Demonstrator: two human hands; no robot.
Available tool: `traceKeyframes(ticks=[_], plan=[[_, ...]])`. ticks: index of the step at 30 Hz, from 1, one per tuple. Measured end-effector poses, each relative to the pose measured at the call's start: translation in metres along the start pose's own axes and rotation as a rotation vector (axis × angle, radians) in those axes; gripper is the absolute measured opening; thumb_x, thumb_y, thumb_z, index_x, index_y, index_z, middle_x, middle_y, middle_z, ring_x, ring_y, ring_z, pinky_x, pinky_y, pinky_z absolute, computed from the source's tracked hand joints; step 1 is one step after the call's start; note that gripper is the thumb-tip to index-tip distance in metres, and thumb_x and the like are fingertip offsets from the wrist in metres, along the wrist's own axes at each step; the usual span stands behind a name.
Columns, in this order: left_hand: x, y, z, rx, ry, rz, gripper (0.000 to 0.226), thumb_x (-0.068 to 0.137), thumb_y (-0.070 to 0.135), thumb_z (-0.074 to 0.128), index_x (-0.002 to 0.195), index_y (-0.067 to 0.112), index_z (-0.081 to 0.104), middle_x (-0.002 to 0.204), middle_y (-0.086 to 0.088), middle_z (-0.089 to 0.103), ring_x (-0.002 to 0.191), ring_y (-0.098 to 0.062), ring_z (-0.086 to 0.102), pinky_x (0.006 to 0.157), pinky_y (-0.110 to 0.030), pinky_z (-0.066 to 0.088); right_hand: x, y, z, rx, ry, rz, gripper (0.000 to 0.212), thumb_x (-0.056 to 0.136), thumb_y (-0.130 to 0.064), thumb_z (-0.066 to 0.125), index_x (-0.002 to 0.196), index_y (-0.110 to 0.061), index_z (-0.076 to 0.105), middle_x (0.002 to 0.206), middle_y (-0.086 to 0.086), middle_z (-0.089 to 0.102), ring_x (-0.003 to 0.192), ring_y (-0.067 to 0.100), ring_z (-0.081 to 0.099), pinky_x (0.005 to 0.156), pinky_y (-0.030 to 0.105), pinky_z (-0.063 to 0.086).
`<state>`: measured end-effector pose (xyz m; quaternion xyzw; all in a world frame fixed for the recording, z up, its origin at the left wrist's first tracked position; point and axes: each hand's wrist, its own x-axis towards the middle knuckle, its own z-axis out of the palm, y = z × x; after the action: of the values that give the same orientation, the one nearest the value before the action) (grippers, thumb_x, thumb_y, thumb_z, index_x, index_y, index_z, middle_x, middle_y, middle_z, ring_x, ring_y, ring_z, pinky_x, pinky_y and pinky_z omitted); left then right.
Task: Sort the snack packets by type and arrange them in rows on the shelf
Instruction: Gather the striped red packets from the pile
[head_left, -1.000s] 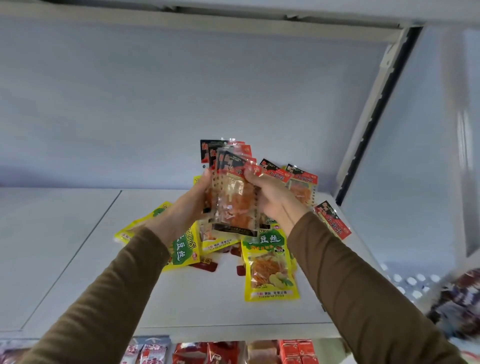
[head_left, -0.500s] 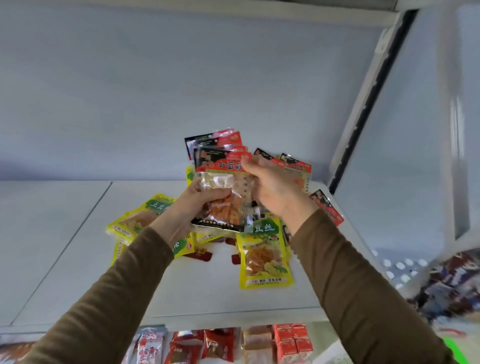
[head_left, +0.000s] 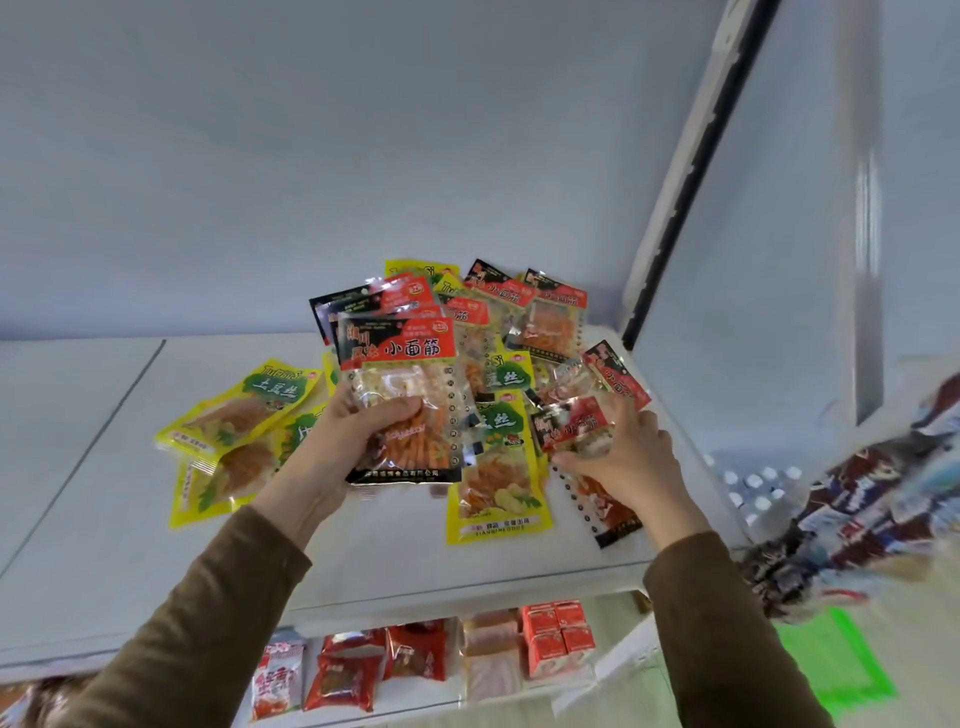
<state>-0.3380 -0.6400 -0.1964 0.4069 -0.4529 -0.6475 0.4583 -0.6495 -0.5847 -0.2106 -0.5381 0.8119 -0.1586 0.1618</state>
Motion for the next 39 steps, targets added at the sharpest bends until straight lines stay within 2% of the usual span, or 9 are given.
traceKeyframes(ticks=[8,14,16,19,23,29,31,34,39], plan=[[-0.004,-0.006,0.01,-0.008,-0.004,-0.025,0.069,0.072,0.019,0.086,0.133,0.012,0.055,0.114,-0.011,0.077,0.097,-0.031,0.076,0.07,-0.032,0.062,-0.002,0.006,-0.003,0.253,0.061,-0.067,0.109,0.079,-0.038,0.084,0.157,-0.032,0.007,0.117,-0.005,0.068,0.08,0.002,0.062,0.072,0.026,0.053],[-0.004,-0.012,0.013,0.039,0.019,-0.059,0.07,0.068,0.027,0.088,0.13,0.018,0.056,0.115,-0.009,0.077,0.1,-0.031,0.076,0.084,-0.042,0.061,-0.018,-0.005,-0.044,0.834,0.035,-0.101,0.062,0.083,-0.036,0.077,0.137,-0.037,0.045,0.111,-0.012,0.072,0.096,0.013,0.074,0.078,0.039,0.062],[-0.004,-0.014,0.016,0.038,0.006,-0.065,0.069,0.068,0.028,0.089,0.129,0.021,0.057,0.114,-0.007,0.077,0.099,-0.029,0.076,0.079,-0.038,0.061,-0.028,-0.023,-0.05,1.097,-0.053,-0.141,0.05,0.078,-0.037,0.079,0.124,-0.038,0.057,0.108,-0.005,0.076,0.095,0.016,0.075,0.068,0.033,0.061],[-0.006,-0.015,0.026,0.044,-0.018,-0.064,0.064,0.076,0.023,0.086,0.132,0.018,0.056,0.11,-0.005,0.078,0.091,-0.025,0.078,0.065,-0.028,0.061,-0.031,-0.056,-0.038,1.267,-0.166,-0.18,0.058,0.075,-0.034,0.083,0.127,-0.029,0.06,0.114,0.002,0.074,0.103,0.027,0.073,0.082,0.047,0.059],[-0.015,-0.017,0.039,0.09,0.033,-0.097,0.044,0.091,0.013,0.073,0.132,0.017,0.056,0.074,0.006,0.074,0.047,-0.005,0.061,0.039,-0.016,0.04,-0.025,-0.086,-0.005,1.288,-0.152,-0.155,0.048,0.079,-0.03,0.083,0.122,-0.029,0.06,0.107,-0.005,0.076,0.098,0.014,0.074,0.101,0.046,0.051],[-0.03,-0.013,0.042,0.042,0.045,-0.191,0.073,0.089,0.071,0.056,0.143,0.023,0.055,0.12,-0.008,0.075,0.107,-0.024,0.074,0.086,-0.035,0.059,-0.015,-0.093,0.032,1.227,-0.171,-0.151,0.066,0.089,-0.039,0.075,0.146,-0.03,0.042,0.148,0.001,0.051,0.129,0.019,0.056,0.108,0.048,0.048],[-0.035,-0.012,0.042,0.066,0.016,-0.182,0.082,0.081,0.078,0.056,0.144,0.027,0.052,0.12,0.0,0.076,0.107,-0.019,0.074,0.081,-0.029,0.062,-0.014,-0.095,0.037,1.192,-0.159,-0.175,0.064,0.089,-0.039,0.075,0.144,-0.032,0.044,0.145,-0.001,0.054,0.129,0.021,0.057,0.107,0.051,0.048],[-0.042,-0.01,0.043,0.045,-0.038,-0.175,0.08,0.074,0.072,0.074,0.139,0.037,0.043,0.109,0.02,0.076,0.099,-0.001,0.073,0.07,-0.018,0.059,-0.017,-0.099,0.041,1.134,-0.105,-0.222,0.05,0.091,-0.034,0.074,0.135,-0.03,0.051,0.135,-0.005,0.062,0.127,0.021,0.058,0.106,0.054,0.047],[-0.048,-0.001,0.037,0.039,-0.016,-0.174,0.083,0.072,0.03,0.089,0.142,0.021,0.046,0.118,-0.004,0.076,0.102,-0.024,0.076,0.071,-0.036,0.063,-0.024,-0.119,0.048,0.984,0.059,-0.325,0.051,0.091,-0.041,0.071,0.135,-0.028,0.049,0.131,-0.016,0.058,0.119,-0.002,0.053,0.105,0.036,0.046]])
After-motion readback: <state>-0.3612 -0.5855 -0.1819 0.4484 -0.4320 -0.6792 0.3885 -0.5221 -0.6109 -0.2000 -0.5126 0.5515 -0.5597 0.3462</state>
